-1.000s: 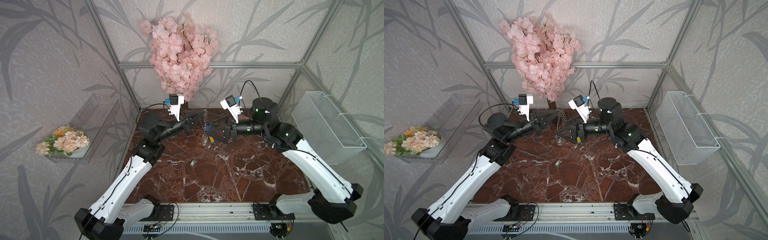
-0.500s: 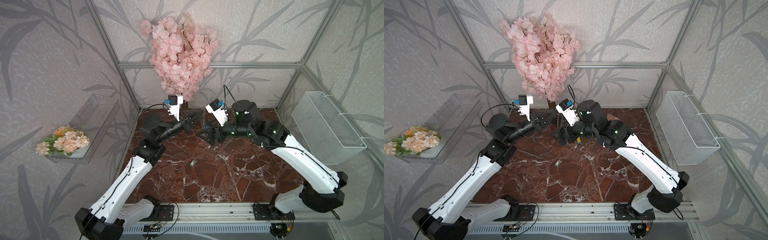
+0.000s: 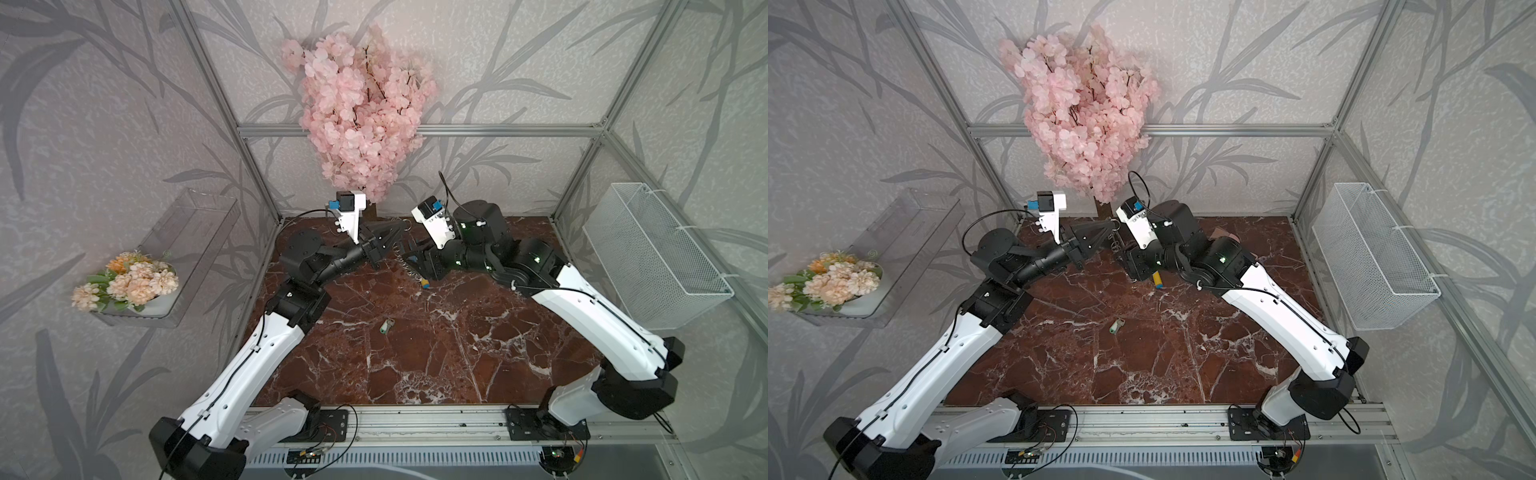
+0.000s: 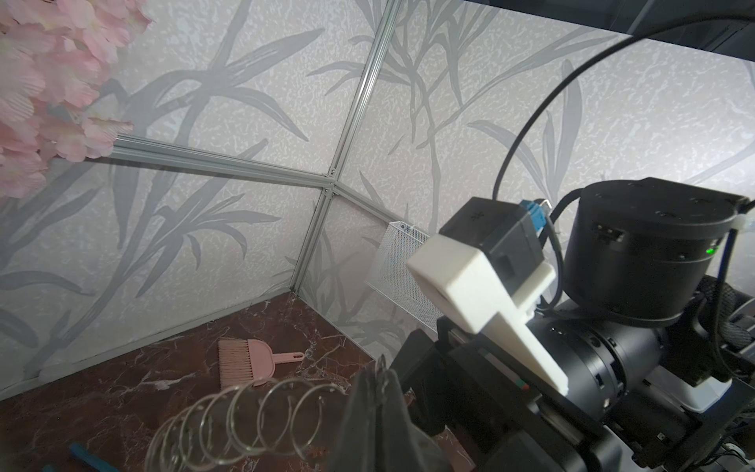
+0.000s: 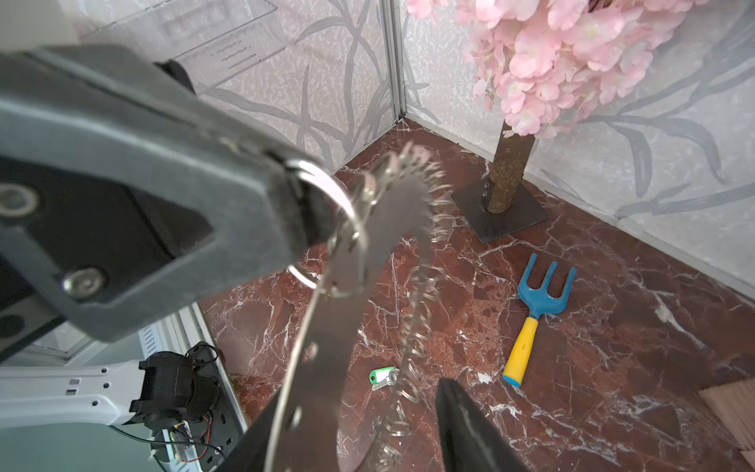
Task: Attach keys to a key ring
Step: Adjust the keyring.
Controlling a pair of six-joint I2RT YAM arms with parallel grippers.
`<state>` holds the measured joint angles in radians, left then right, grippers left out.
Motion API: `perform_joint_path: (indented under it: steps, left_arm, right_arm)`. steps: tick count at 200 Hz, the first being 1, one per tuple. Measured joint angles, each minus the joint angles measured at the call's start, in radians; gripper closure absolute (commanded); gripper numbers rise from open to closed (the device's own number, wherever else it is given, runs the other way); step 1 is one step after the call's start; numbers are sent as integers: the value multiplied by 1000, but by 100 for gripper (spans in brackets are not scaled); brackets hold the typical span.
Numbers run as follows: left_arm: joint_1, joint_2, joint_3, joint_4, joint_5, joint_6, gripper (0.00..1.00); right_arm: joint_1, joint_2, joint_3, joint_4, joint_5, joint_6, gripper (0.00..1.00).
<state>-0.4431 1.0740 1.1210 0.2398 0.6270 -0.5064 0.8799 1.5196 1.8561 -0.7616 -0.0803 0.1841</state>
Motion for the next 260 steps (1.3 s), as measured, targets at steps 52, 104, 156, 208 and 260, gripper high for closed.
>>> perform_joint_path:
  steps: [52,104,156,208,260]
  left_arm:
    - [0,0,0,-1,-18,12,100]
    - [0,0,-2,-24,-39,34,100]
    - [0,-8,-17,-25,-53,45,100]
    - [-8,-29,-31,-19,-69,69,100]
    - [-9,-45,-55,6,-90,88,100]
  right_arm:
    - [0,-6,0,0,21,2,70]
    - [1,-10,0,4,21,0,95]
    - [14,-10,0,-3,27,1,100]
    - [49,-4,16,-14,44,2,100]
    - [68,20,47,-30,72,2,100]
